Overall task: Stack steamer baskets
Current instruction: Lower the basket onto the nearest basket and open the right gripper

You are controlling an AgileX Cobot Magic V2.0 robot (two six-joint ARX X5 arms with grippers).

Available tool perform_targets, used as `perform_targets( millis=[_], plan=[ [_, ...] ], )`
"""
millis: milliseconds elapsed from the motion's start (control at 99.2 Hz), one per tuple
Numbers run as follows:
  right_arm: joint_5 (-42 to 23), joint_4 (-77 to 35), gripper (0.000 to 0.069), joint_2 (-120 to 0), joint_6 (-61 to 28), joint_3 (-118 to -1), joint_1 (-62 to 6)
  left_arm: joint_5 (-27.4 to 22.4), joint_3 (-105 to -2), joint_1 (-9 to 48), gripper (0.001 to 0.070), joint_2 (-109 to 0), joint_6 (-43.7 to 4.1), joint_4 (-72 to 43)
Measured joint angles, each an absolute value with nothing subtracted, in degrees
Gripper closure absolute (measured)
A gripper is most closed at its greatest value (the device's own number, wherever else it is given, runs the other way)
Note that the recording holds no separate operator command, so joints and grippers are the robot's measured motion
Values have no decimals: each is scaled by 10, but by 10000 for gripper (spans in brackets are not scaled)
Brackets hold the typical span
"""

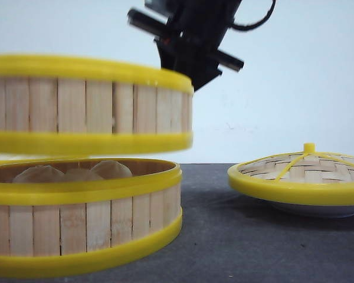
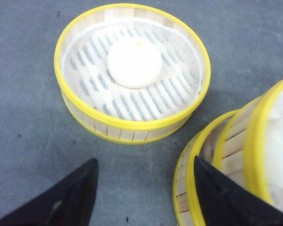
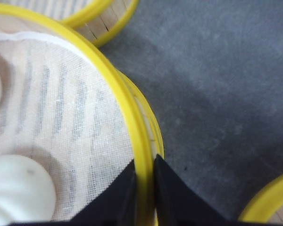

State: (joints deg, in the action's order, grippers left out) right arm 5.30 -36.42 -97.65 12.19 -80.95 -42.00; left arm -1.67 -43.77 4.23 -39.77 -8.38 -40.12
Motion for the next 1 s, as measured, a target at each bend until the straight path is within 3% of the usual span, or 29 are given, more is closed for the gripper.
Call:
perform_targets(
  millis=[998],
  plan=[
    [39,-328,662,-1017,123,-809,-429,-17,-438,42,325,-397,-84,-401]
  ],
)
